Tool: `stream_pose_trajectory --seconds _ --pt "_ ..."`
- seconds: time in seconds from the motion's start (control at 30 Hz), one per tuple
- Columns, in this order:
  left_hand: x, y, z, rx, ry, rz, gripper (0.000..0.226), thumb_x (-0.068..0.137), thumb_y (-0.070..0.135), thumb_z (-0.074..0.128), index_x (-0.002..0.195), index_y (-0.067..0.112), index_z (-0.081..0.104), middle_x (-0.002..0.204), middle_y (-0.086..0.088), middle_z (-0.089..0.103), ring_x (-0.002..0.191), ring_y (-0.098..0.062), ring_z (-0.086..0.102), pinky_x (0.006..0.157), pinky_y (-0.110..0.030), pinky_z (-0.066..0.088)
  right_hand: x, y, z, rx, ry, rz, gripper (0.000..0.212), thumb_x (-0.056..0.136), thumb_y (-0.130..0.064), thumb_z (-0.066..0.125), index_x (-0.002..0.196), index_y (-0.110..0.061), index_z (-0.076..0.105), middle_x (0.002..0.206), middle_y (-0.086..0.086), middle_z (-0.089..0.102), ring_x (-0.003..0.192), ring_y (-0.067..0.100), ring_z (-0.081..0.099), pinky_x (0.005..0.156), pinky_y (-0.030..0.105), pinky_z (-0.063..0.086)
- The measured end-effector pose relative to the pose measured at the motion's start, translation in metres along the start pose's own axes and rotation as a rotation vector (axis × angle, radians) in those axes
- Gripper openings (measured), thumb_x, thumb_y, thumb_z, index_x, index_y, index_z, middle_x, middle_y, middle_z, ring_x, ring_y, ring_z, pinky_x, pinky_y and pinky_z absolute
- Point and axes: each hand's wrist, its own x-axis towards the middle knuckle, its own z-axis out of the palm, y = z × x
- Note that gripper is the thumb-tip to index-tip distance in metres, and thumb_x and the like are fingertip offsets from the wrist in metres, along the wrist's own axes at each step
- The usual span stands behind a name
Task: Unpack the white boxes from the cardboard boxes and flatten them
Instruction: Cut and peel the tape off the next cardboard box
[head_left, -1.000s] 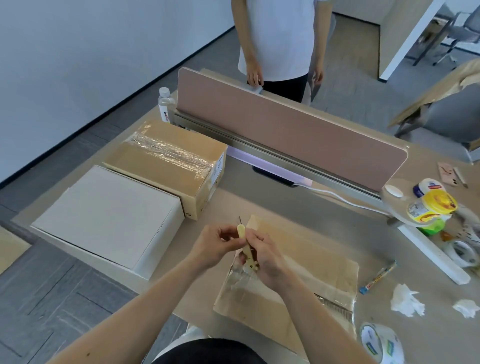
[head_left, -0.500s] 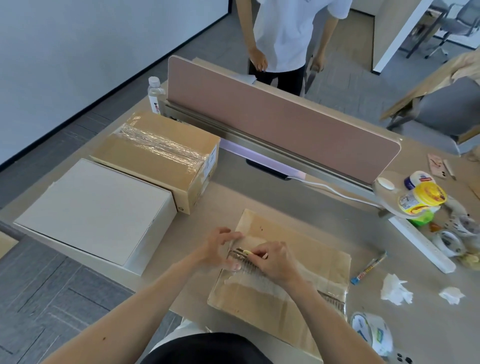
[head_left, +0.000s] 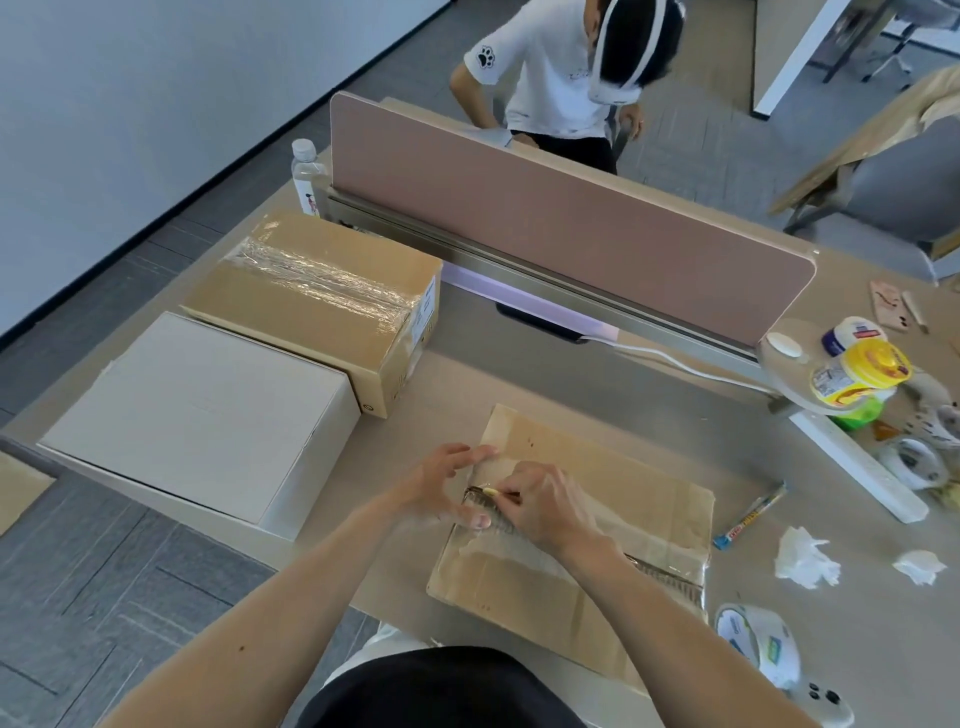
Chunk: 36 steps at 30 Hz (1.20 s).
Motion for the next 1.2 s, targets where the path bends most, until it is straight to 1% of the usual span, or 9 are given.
stream_pose_trajectory --seconds 0.23,0.37,0.5,0.67,0.77,0.93,1.0,1.07,1.2 --pt "-0.002 0.001 0.0 0.016 0.018 0.017 0.091 0.055 0.056 0.083 0.135 0.063 0.04 0.145 0.012 0.035 0.12 -0.012 0.044 0.104 -0.033 0.044 0.008 -0.004 -0.002 -0.117 -0.08 0.015 0.028 0.096 -0.035 0.052 0.095 -0.015 0.073 0.095 0.0 0.065 0.069 0.018 0.051 0.064 0.028 0.039" --pt "-0.004 0.004 -0.001 0.031 0.015 0.007 0.083 0.056 0.059 0.082 0.123 0.076 0.036 0.142 0.014 0.035 0.118 -0.01 0.044 0.102 -0.032 0.045 0.003 -0.002 -0.009 -0.131 -0.093 -0.004 0.031 0.096 -0.033 0.053 0.081 -0.011 0.069 0.09 0.002 0.061 0.067 0.023 0.053 0.062 0.028 0.036" --pt "-0.004 0.005 -0.001 0.012 0.024 0.008 0.08 0.057 0.053 0.084 0.116 0.081 0.038 0.138 0.016 0.038 0.119 -0.011 0.045 0.097 -0.023 0.044 -0.005 0.006 -0.015 -0.183 -0.064 -0.033 0.029 0.095 -0.025 0.052 0.083 -0.006 0.07 0.101 0.008 0.066 0.08 0.031 0.062 0.065 0.03 0.034" --pt "-0.002 0.007 -0.001 0.052 0.02 0.011 0.083 0.053 0.059 0.082 0.122 0.075 0.039 0.139 0.014 0.037 0.121 -0.012 0.045 0.098 -0.025 0.043 -0.014 0.011 -0.018 -0.117 -0.027 -0.026 0.026 0.091 -0.015 0.053 0.069 -0.011 0.065 0.078 -0.001 0.05 0.063 0.022 0.048 0.055 0.025 0.031" --pt "0.0 0.01 -0.001 0.09 0.026 0.04 0.087 0.049 0.06 0.079 0.127 0.064 0.04 0.141 0.009 0.037 0.125 -0.014 0.043 0.101 -0.021 0.038 -0.023 0.02 -0.02 -0.088 -0.012 -0.032 0.028 0.091 -0.012 0.053 0.064 -0.019 0.054 0.076 -0.002 0.047 0.062 0.021 0.048 0.053 0.024 0.032" --pt "0.001 0.02 0.0 0.298 0.11 0.088 0.103 0.046 0.067 0.071 0.142 0.043 0.044 0.159 -0.008 0.02 0.15 -0.019 0.014 0.118 -0.035 0.02 -0.033 0.038 -0.017 -0.069 -0.006 0.063 0.023 0.088 -0.016 0.057 0.065 -0.014 0.063 0.082 0.005 0.064 0.068 0.026 0.055 0.06 0.027 0.035" --pt "0.002 0.031 0.004 0.504 0.116 0.034 0.097 0.054 0.062 0.072 0.144 0.05 0.038 0.165 -0.002 0.001 0.152 -0.018 0.0 0.12 -0.048 0.009 -0.035 0.043 -0.017 -0.063 -0.008 0.082 0.021 0.087 -0.015 0.056 0.067 -0.012 0.065 0.083 0.007 0.066 0.073 0.029 0.061 0.061 0.027 0.035" --pt "0.005 0.038 0.009 0.67 0.094 0.034 0.089 0.067 0.052 0.075 0.145 0.054 0.032 0.165 0.005 -0.012 0.151 -0.015 -0.015 0.12 -0.051 -0.004 -0.041 0.048 -0.02 -0.074 0.0 0.076 0.02 0.087 -0.015 0.056 0.071 -0.012 0.068 0.086 0.008 0.067 0.077 0.031 0.064 0.062 0.027 0.035" --pt "0.014 0.043 0.026 0.762 0.034 0.105 0.087 0.075 0.058 0.074 0.148 0.052 0.027 0.165 0.012 -0.014 0.15 -0.012 -0.021 0.118 -0.05 -0.012 -0.051 0.057 -0.023 -0.099 0.024 0.064 0.018 0.088 -0.018 0.057 0.08 -0.011 0.071 0.096 0.009 0.068 0.083 0.034 0.064 0.064 0.03 0.034"
